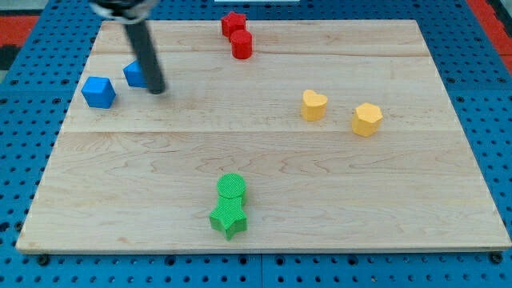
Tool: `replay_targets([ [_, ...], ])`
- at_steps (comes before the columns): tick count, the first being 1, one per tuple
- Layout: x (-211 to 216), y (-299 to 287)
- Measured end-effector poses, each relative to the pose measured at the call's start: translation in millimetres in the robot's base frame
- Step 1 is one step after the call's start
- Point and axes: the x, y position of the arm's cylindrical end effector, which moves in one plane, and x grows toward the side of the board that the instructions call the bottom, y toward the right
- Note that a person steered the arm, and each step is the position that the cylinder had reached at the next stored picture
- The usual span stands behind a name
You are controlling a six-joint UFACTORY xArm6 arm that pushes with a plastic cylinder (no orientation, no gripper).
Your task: Move the red star to the top right of red circle
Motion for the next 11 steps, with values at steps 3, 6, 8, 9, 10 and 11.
replay_targets([
  [3, -149, -14],
  [6, -166, 46],
  [8, -138, 102],
  [9, -155, 66],
  [10, -165, 109],
  [11, -162, 206],
])
